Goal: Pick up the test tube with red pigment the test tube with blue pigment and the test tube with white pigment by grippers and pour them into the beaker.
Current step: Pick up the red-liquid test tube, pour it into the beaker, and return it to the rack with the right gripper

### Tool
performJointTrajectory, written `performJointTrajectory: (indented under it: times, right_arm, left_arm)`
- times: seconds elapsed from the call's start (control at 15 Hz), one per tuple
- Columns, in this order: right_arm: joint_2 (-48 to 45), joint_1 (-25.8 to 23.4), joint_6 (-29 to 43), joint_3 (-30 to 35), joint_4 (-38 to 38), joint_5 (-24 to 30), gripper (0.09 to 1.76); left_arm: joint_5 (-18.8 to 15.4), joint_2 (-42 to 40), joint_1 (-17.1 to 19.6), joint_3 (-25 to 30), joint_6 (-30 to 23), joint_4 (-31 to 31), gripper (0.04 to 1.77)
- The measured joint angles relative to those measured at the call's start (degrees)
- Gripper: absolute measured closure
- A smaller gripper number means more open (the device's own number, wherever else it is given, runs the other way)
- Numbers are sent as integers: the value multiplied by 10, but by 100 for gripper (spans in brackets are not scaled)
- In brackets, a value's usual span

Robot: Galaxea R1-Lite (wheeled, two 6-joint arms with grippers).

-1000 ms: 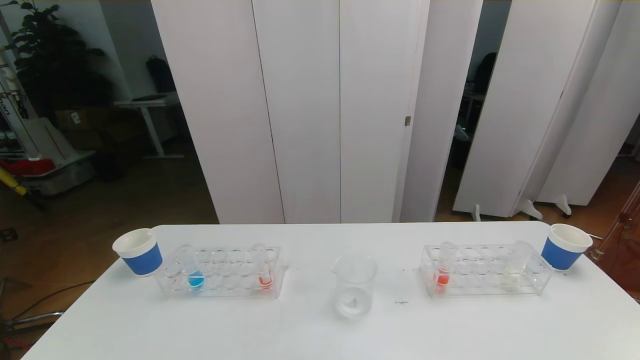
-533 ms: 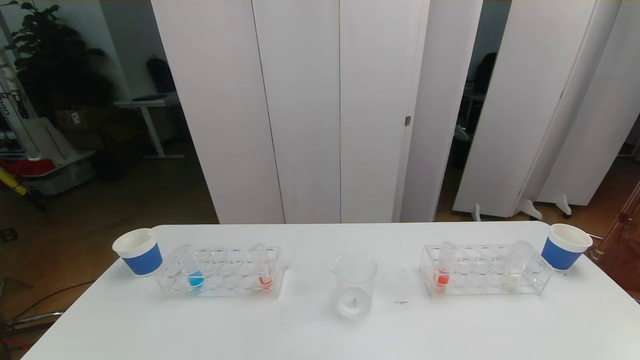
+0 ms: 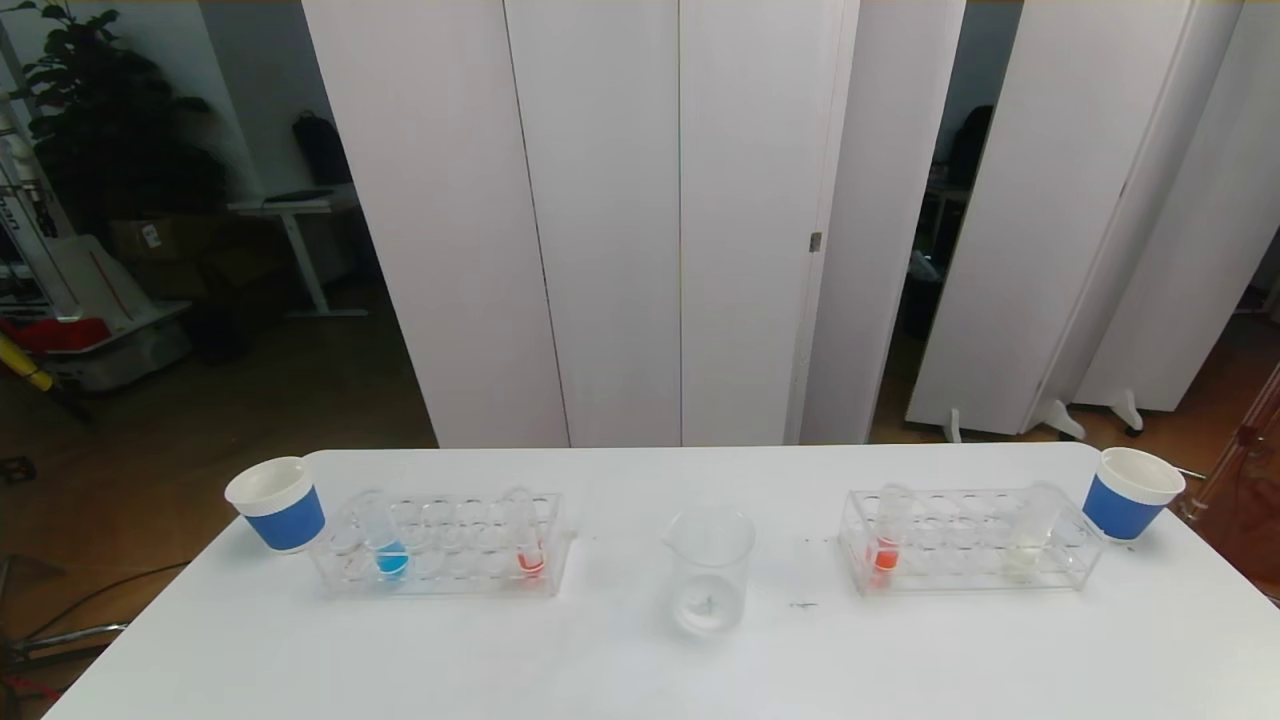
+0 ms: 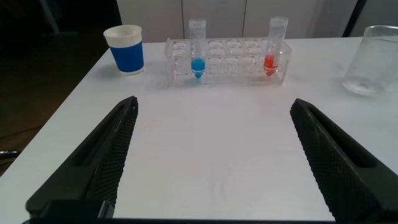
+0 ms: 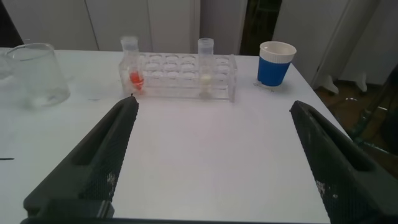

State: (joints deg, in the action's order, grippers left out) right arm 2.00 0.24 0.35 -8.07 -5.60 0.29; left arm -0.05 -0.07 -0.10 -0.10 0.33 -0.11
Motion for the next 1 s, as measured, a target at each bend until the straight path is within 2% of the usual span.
performJointTrajectory:
  times: [0.27, 0.53, 1.0]
  right_arm:
    - [66, 4, -1, -67, 4, -2, 10]
    - [171, 8, -1, -142, 20, -3, 10]
    - [395, 15, 2, -167, 186, -3, 10]
  left_arm:
    - [0, 0, 0, 0, 0, 0, 6]
    - [0, 0, 0, 0, 0, 0, 6]
    - [0, 0, 0, 0, 0, 0, 6]
